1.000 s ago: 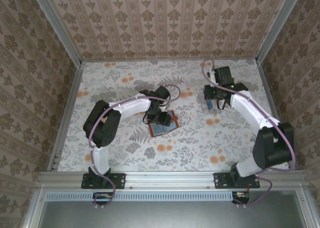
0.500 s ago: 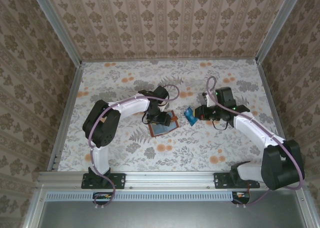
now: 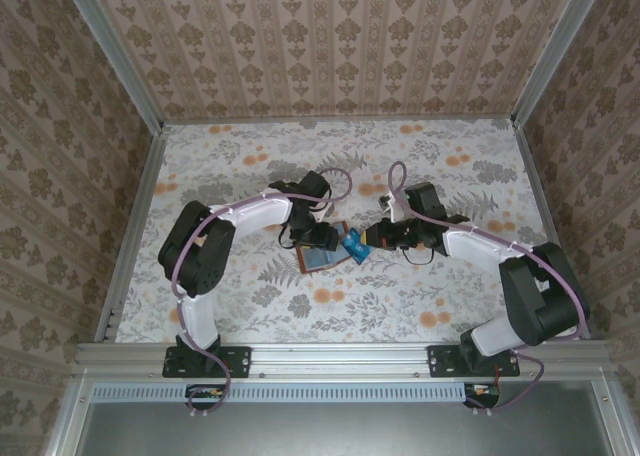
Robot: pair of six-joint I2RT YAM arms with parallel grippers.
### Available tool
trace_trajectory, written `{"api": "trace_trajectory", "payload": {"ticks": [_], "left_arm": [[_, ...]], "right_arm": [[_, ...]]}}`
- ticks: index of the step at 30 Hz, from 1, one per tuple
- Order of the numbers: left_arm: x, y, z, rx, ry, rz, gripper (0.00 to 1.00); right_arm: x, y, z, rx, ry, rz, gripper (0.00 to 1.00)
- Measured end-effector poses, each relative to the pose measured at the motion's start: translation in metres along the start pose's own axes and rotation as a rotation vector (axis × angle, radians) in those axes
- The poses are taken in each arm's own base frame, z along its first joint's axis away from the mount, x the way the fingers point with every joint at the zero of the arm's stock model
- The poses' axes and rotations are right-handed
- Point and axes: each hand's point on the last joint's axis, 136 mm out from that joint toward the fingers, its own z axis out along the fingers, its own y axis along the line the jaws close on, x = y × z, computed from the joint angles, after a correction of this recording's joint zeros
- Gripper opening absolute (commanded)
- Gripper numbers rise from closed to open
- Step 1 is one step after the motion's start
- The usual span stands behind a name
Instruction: Put the credit cards into the card holder
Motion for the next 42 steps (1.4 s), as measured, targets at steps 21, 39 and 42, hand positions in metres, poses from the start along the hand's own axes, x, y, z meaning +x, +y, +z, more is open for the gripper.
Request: {"api": "trace_trajectory", "payload": {"ticks": [21, 39, 42], "left_arm": [[0.046, 0.058, -0.034, -0.073, -0.074, -0.131, 0.56], [0.048, 0.078, -0.016, -0.154, -0.068, -0.183, 0.54], [0.048, 0.078, -0.016, -0.152, -0.069, -0.185, 0.54]], "right_arm": [[-0.008, 0.011, 0.026, 0.012, 0.025, -0.012, 0.00], [-0.037, 0.053, 0.048, -0.022, 0.039, -0.173, 0.00], [-0.043, 0.052, 0.051, -0.010, 0.035, -0.191, 0.00]]}}
